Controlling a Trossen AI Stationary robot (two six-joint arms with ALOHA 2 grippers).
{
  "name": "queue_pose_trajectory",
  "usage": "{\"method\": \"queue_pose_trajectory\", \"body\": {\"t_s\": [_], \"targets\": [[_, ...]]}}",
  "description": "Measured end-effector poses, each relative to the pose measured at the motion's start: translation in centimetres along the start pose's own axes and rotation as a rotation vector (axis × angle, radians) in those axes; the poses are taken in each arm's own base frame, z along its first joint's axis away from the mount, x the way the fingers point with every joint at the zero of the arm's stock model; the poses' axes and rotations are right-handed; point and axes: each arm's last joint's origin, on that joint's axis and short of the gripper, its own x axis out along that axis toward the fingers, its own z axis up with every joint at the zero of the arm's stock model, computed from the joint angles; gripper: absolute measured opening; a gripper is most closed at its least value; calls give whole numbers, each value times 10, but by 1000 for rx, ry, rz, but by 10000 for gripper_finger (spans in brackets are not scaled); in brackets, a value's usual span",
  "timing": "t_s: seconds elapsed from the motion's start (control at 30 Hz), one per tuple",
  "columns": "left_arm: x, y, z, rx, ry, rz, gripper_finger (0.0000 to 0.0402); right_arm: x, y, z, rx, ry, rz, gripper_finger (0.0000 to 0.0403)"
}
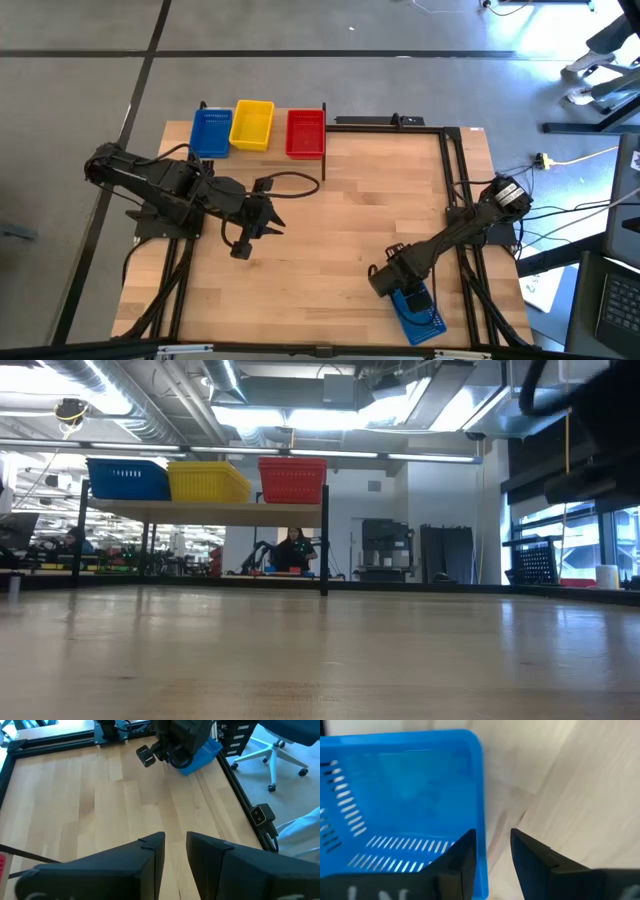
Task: Stack baskets on shelf by color
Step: Stack the blue bin on top of the blue bins on the shelf
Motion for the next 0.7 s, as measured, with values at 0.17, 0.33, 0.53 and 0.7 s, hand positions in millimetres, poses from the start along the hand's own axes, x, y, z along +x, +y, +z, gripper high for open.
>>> {"method": "queue_pose_trajectory", "body": {"t_s": [0.17, 0.33, 0.53, 0.7], "targets": [[0, 0, 0, -25, -1, 1, 71, 15, -5, -6, 116, 13, -3, 117], [0, 0, 0, -27, -1, 7, 69, 23, -7, -8, 124, -5, 10, 117], [0, 1, 0, -38, -3, 31, 72, 23, -7, -2, 117, -58, 19, 117], [0, 1, 0, -53, -3, 31, 69, 22, -9, 2, 148, -93, 32, 74]]}}
